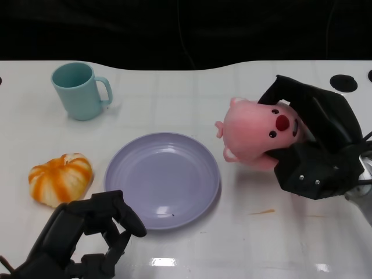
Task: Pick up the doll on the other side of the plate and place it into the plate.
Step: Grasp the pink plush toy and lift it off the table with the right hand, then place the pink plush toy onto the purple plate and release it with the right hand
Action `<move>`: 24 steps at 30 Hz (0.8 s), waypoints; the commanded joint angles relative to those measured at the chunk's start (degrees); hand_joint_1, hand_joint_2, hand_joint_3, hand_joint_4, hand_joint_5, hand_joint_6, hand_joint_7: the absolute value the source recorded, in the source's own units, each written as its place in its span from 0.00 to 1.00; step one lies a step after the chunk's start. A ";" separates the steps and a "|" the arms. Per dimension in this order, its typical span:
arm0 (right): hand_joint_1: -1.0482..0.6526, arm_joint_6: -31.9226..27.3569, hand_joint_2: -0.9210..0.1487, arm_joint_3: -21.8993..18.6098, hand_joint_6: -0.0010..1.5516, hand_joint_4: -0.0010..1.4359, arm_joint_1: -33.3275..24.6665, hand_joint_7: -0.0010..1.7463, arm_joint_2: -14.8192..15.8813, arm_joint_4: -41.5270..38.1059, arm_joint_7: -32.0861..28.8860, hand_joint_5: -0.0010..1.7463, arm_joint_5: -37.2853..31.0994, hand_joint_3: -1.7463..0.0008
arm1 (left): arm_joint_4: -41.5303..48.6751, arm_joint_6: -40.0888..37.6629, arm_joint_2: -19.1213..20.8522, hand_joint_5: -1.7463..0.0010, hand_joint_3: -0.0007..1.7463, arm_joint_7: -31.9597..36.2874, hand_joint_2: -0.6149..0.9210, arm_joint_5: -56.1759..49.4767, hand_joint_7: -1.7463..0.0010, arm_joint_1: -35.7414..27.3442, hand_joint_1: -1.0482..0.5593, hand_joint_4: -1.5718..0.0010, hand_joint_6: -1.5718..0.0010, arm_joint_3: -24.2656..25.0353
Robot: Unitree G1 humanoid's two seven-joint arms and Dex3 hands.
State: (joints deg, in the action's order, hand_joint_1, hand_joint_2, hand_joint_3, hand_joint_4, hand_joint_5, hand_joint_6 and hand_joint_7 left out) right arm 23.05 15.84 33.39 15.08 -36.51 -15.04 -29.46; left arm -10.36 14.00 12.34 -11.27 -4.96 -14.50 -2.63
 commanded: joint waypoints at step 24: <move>0.49 1.74 0.63 8.56 0.47 0.65 16.69 1.00 -13.61 -11.49 4.91 1.00 -4.67 0.17 | 0.28 1.39 -0.81 0.10 0.65 0.88 0.73 -3.01 0.34 0.42 0.62 0.51 0.47 -0.72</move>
State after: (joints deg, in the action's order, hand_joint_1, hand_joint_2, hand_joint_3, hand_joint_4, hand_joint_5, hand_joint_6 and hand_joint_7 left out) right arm 24.70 23.96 47.92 1.83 -46.95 -10.22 -34.03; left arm -9.77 14.96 11.17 -11.23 -7.50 -13.74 -3.60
